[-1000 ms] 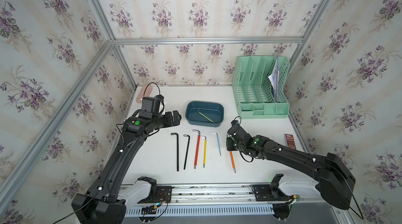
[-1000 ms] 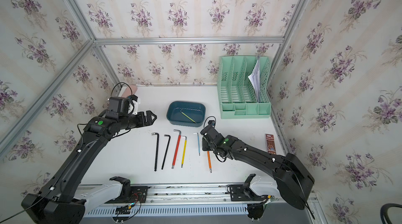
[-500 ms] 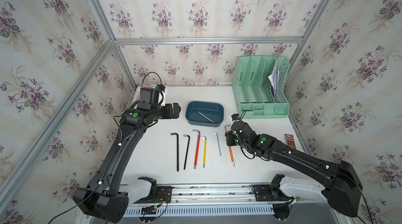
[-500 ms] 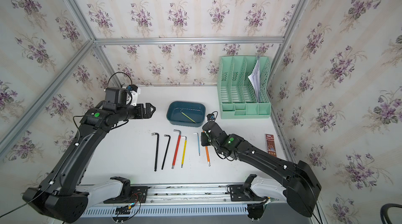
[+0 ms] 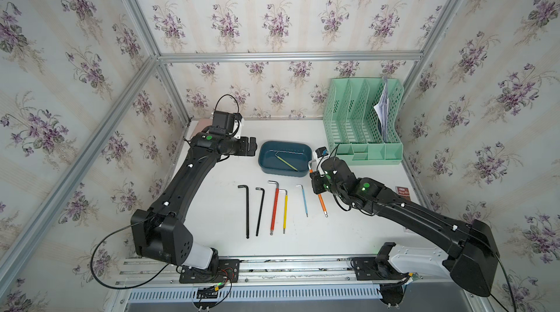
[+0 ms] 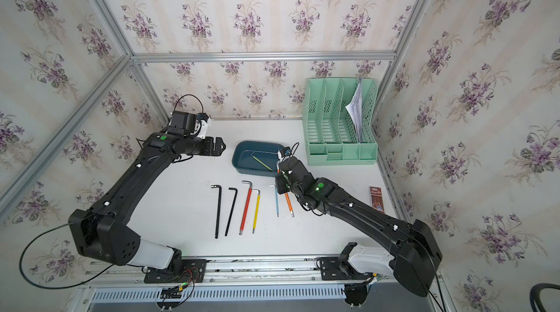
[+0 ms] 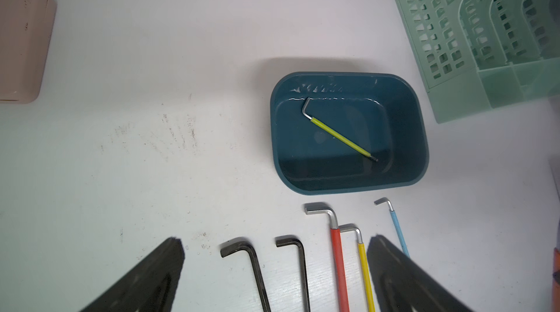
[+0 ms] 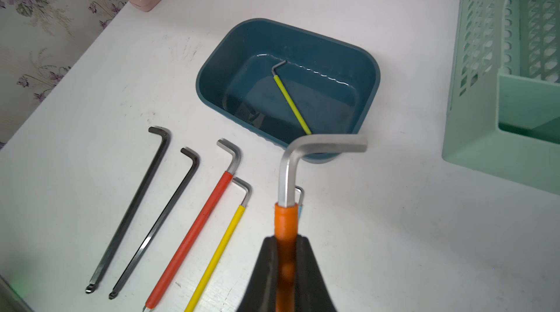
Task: Put the hex key on the desktop into the storage box
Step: Place the Allen key in the storage box.
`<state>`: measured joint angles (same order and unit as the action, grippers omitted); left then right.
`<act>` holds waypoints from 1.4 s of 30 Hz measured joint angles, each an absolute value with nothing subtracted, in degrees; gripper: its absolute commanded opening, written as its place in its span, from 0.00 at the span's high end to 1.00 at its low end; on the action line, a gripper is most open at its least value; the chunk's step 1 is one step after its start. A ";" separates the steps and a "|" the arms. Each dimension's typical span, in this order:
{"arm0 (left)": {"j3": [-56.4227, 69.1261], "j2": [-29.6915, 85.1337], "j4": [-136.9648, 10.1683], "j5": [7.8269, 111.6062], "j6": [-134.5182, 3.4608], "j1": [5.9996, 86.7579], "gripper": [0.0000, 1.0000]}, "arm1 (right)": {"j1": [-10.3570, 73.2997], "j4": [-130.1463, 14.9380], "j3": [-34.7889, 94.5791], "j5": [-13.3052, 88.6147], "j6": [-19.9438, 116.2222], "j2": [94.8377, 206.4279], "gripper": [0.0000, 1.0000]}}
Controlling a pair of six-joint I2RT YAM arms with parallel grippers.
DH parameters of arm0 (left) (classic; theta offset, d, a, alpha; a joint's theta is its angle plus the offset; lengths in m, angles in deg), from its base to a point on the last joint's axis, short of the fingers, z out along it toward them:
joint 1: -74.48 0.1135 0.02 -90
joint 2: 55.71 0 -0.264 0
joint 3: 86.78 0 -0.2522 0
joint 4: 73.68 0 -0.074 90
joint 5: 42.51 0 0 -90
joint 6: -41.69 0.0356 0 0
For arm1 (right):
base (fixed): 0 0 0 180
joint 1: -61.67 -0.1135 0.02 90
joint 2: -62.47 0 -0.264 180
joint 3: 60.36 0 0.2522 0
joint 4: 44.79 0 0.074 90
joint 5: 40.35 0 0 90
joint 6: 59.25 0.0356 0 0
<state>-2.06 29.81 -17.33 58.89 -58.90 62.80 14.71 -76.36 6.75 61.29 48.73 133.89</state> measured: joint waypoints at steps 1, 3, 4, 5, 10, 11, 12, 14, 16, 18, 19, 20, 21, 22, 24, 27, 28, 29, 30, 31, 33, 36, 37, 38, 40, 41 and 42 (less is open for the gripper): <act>-1.73 29.92 -17.48 58.91 -58.81 62.82 0.01 | 15.04 -76.38 7.14 61.14 48.27 134.41 1.00; -0.90 29.98 -17.74 59.17 -58.79 62.82 0.01 | 15.63 -76.27 7.88 60.77 46.76 135.55 1.00; -0.57 29.98 -17.77 59.19 -58.79 62.82 0.01 | 15.83 -76.10 8.15 60.75 45.85 136.07 1.00; -0.38 29.98 -17.77 59.21 -58.79 62.82 0.01 | 15.83 -75.68 8.23 60.72 45.19 136.42 1.00; -0.31 30.92 -18.03 59.30 -58.81 63.10 0.01 | 16.33 -73.21 9.04 59.87 40.78 138.59 1.00; -0.29 31.14 -18.03 59.30 -58.83 63.21 0.01 | 16.59 -72.77 9.63 59.72 39.86 139.28 1.00; -0.14 31.27 -18.18 59.32 -58.88 63.25 0.01 | 16.81 -72.36 10.51 59.46 38.94 140.20 1.00; -0.11 31.40 -18.18 59.69 -59.27 63.63 0.01 | 17.27 -71.64 13.11 59.41 36.89 142.89 1.00; -0.16 31.49 -18.18 60.11 -59.47 64.11 0.01 | 17.88 -71.37 16.89 59.52 34.74 146.76 1.00; -0.14 31.49 -18.18 60.66 -59.88 65.00 0.01 | 18.56 -71.18 20.54 59.26 32.82 150.43 1.00; -0.14 31.45 -18.18 60.81 -59.95 65.53 0.01 | 18.95 -71.05 22.20 59.09 31.77 152.16 1.00; -0.03 31.34 -18.18 61.01 -60.30 66.01 0.01 | 19.30 -70.92 23.93 58.56 30.50 154.08 1.00; 0.10 31.21 -18.20 61.09 -60.38 66.47 0.01 | 19.50 -70.78 25.15 57.64 29.54 155.41 1.00; 0.28 30.97 -18.20 61.27 -60.67 67.01 0.01 | 19.87 -70.50 26.92 56.20 28.23 157.38 1.00; 0.50 30.62 -18.22 61.33 -60.76 67.58 0.01 | 20.07 -70.50 30.37 54.39 25.65 160.86 1.00; 0.56 30.03 -18.11 60.68 -60.76 67.69 0.01 | 20.72 -69.25 34.64 49.75 21.50 165.51 1.00; 0.69 29.50 -18.03 59.76 -60.76 67.69 0.01 | 21.23 -69.01 36.08 48.27 20.54 166.96 1.00; 0.83 28.89 -17.83 58.84 -60.73 67.69 0.01 | 21.86 -68.99 37.67 47.11 19.84 168.42 1.00; 1.11 28.15 -17.81 58.32 -60.71 67.71 0.01 | 22.45 -69.08 39.47 46.25 19.12 169.88 1.00; 1.48 27.40 -17.83 57.75 -60.71 67.71 0.01 | 22.89 -69.25 42.02 45.34 18.42 171.74 1.00; 2.07 26.38 -17.79 56.70 -60.69 67.76 0.01 | 23.41 -70.19 46.83 44.38 17.17 175.13 1.00; 2.09 26.14 -17.79 56.15 -60.67 67.98 0.01 | 23.30 -71.64 54.53 42.71 15.47 181.07 1.00; 2.03 26.22 -17.79 55.96 -60.67 68.06 0.01 | 23.11 -72.60 56.36 42.52 15.14 182.80 1.00; 1.98 26.38 -17.77 55.80 -60.67 68.08 0.01 | 23.04 -73.36 57.76 42.30 14.61 184.24 1.00; 1.74 26.75 -17.72 55.83 -60.67 68.28 0.01 | 23.06 -74.67 59.36 41.71 14.00 186.50 1.00; 1.53 27.01 -17.72 55.96 -60.67 68.46 0.01 | 23.11 -75.29 59.53 41.93 13.76 187.13 1.00; 1.35 27.14 -17.72 56.18 -60.67 68.57 0.01 | 23.11 -75.92 59.57 42.15 13.52 187.59 1.00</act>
